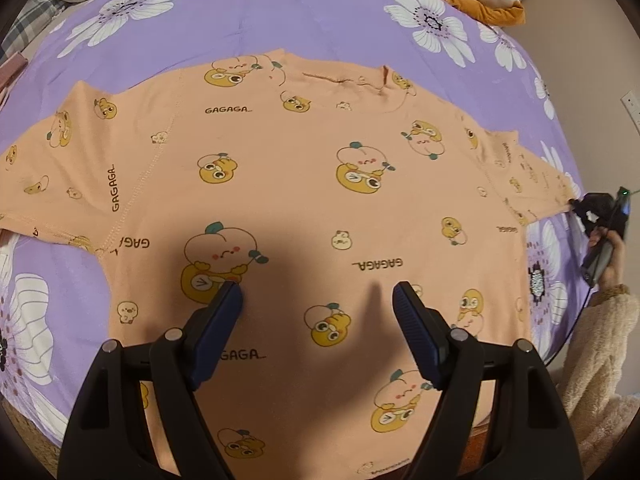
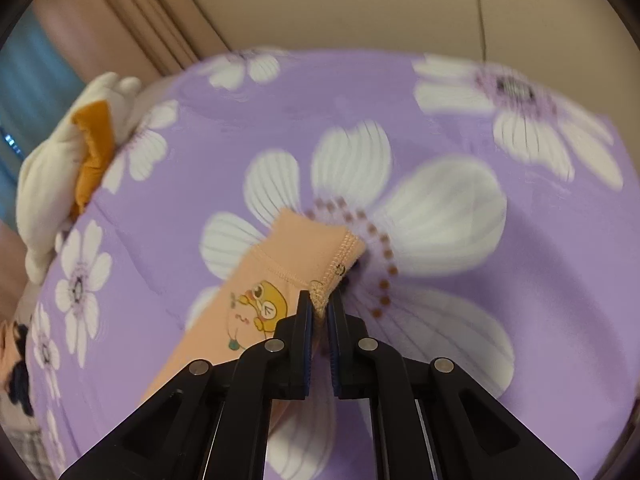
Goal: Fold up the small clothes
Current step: 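Grasp the orange shirt's sleeve cuff with the right tool, then lift the sleeve and lay it across the shirt body, open right tool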
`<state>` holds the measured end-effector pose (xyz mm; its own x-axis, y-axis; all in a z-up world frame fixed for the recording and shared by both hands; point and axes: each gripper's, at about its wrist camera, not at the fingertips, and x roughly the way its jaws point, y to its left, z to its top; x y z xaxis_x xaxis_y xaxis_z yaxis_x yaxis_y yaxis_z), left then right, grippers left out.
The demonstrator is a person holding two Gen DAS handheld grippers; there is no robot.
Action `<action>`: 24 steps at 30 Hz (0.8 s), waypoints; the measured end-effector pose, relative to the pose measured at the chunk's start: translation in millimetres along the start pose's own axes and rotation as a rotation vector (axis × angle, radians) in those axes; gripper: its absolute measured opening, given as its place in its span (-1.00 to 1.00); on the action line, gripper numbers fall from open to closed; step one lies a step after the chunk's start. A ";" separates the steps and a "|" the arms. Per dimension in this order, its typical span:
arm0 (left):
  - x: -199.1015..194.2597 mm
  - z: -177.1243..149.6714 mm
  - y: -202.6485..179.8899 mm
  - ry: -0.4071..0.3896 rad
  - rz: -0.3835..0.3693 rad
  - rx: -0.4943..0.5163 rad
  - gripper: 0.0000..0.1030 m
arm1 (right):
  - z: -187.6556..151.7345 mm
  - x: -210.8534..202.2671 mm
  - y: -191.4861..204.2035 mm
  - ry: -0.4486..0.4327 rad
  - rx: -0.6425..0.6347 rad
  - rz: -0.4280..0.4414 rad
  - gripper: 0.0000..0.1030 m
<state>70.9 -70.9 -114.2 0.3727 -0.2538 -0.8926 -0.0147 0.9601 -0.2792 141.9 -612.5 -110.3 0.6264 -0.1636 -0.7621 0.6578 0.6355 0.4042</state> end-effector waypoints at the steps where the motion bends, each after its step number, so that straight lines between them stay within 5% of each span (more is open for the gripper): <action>1: -2.2 0.1 0.2 -0.003 -0.003 0.001 0.50 | 0.2 -2.1 -0.5 -0.007 0.003 0.000 -0.85; 11: -34.6 9.1 5.7 -0.121 0.039 0.010 0.53 | 3.3 -82.7 56.8 -0.178 -0.204 0.035 -0.85; 24: -63.2 3.8 44.4 -0.180 0.099 -0.063 0.53 | -54.2 -159.6 173.6 -0.225 -0.474 0.298 -0.85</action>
<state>50.2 -11.8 -68.8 0.5265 -0.1282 -0.8404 -0.1151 0.9687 -0.2199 133.5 -435.2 54.1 0.8625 -0.0495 -0.5036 0.2146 0.9371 0.2754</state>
